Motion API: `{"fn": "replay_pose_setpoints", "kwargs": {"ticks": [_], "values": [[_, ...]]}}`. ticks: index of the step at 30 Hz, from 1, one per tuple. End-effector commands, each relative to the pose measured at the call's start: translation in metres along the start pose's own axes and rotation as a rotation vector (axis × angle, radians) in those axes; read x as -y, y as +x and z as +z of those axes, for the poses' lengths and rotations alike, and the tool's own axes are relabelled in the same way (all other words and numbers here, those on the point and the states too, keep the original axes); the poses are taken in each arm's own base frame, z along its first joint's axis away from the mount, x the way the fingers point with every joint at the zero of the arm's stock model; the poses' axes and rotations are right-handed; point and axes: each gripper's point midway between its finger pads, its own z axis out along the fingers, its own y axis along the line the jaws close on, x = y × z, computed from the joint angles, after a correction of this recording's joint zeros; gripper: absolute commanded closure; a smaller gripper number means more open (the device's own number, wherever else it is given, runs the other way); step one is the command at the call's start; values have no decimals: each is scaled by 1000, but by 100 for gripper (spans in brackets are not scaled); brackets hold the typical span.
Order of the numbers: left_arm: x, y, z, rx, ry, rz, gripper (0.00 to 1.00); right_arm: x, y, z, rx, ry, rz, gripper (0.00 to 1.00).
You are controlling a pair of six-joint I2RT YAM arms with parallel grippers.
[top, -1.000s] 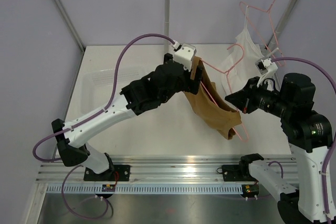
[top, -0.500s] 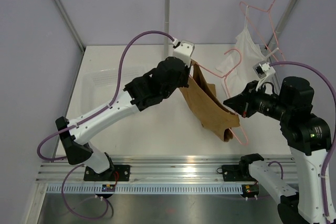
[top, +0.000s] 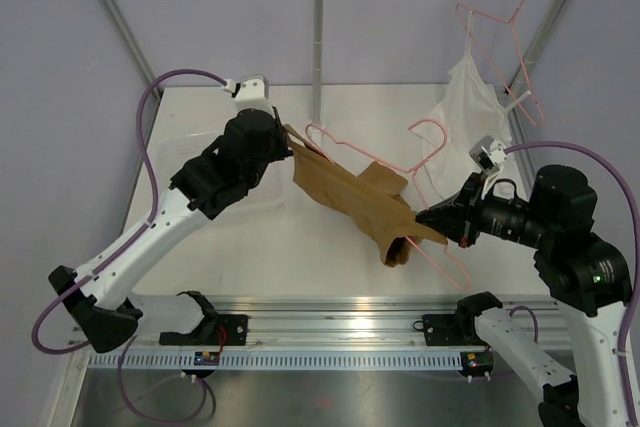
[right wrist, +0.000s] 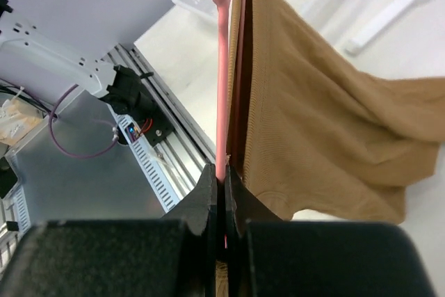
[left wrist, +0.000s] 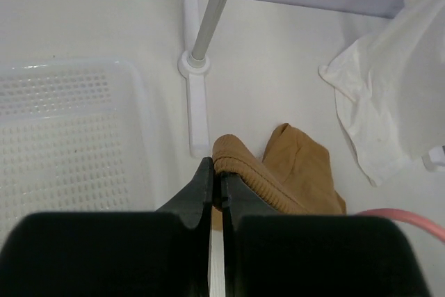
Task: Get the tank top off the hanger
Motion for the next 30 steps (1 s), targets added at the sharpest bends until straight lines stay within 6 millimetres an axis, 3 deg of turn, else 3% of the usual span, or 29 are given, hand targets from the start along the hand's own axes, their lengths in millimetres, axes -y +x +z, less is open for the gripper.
{"fn": "replay_pose_setpoints", "kwargs": {"ticks": [1, 3, 4, 6, 7, 8, 9, 10, 11, 13, 15, 17, 18, 19, 20, 21, 22, 24, 25, 27, 28, 30], "values": [[-23, -16, -14, 68, -49, -98, 100, -27, -14, -7, 80, -121, -83, 100], [-13, -10, -23, 44, 38, -120, 100, -24, -17, -3, 111, -119, -61, 100], [-6, -8, -29, 37, 99, -126, 100, -23, -34, -1, 190, -116, -96, 100], [25, 7, -51, 10, 331, -132, 100, -24, -42, 5, 267, -145, -47, 100], [37, 16, -59, 1, 415, -122, 100, -30, -74, 0, 422, -170, -128, 100], [55, 26, -74, 0, 540, -113, 100, -32, -85, -1, 495, -189, -133, 100], [73, 42, -90, -30, 637, -64, 100, -26, -83, 6, 533, -206, -72, 100], [85, 53, -100, -50, 705, -30, 100, -36, -112, -8, 694, -242, -151, 100], [99, 72, -112, -92, 810, 19, 100, -33, -119, -4, 722, -259, -125, 100], [119, 111, -138, -168, 946, 84, 100, -31, -150, -13, 865, -262, -127, 100], [110, 138, -130, -207, 883, 102, 100, -24, -166, -12, 917, -242, -119, 100], [94, 149, -114, -223, 768, 92, 100, -2, -177, -7, 921, -126, -67, 100], [74, 154, -97, -229, 622, 75, 100, 0, -192, -13, 915, -44, -117, 100], [65, 153, -90, -227, 551, 71, 100, 34, -175, 3, 792, 107, -17, 100], [45, 154, -81, -222, 428, 87, 100, 47, -168, 5, 734, 182, 7, 100], [37, 153, -77, -224, 379, 86, 100, 51, -170, 0, 709, 245, -9, 100], [36, 148, -75, -217, 351, 91, 100, 70, -151, 2, 633, 336, 49, 100], [22, 144, -69, -205, 266, 112, 100, 77, -143, -5, 590, 406, 54, 100], [21, 141, -68, -202, 248, 118, 100, 89, -124, -6, 516, 478, 88, 100], [16, 133, -58, -214, 205, 128, 100, 99, -121, -8, 443, 549, 74, 100], [15, 129, -55, -217, 200, 128, 99, 110, -107, -10, 373, 612, 93, 100], [21, 116, -50, -205, 222, 132, 96, 129, -107, -5, 308, 693, 83, 100]]}}
